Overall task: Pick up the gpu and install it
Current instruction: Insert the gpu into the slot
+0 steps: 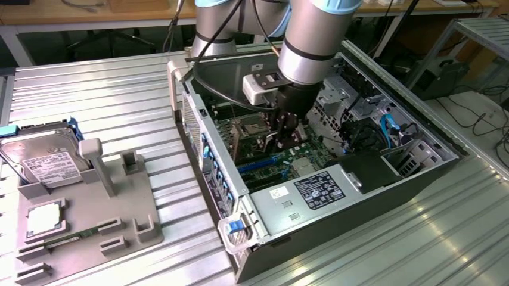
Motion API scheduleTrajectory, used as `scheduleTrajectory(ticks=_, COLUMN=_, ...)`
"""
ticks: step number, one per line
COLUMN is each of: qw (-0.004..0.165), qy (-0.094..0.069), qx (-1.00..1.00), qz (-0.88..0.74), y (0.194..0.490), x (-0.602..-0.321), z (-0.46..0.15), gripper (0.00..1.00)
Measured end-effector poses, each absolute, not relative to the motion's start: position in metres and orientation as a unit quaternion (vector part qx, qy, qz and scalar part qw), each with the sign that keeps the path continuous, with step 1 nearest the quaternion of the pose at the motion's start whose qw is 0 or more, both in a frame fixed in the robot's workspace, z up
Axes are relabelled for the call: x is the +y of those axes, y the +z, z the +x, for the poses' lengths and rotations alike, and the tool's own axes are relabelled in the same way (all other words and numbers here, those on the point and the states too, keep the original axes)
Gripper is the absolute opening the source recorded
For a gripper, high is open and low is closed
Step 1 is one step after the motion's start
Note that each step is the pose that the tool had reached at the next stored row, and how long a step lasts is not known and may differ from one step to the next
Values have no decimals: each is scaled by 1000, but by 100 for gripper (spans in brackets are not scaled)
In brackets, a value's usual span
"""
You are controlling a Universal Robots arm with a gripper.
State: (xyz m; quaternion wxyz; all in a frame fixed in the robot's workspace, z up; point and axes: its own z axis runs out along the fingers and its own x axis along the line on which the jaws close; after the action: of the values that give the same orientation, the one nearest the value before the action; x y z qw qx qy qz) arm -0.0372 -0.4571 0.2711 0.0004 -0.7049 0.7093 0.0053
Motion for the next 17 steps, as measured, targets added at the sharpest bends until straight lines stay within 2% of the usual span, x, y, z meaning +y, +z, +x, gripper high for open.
scheduleTrajectory(ticks=17, qw=0, qy=5, qx=709, qz=-706, y=264, x=-459, z=-50, gripper=28)
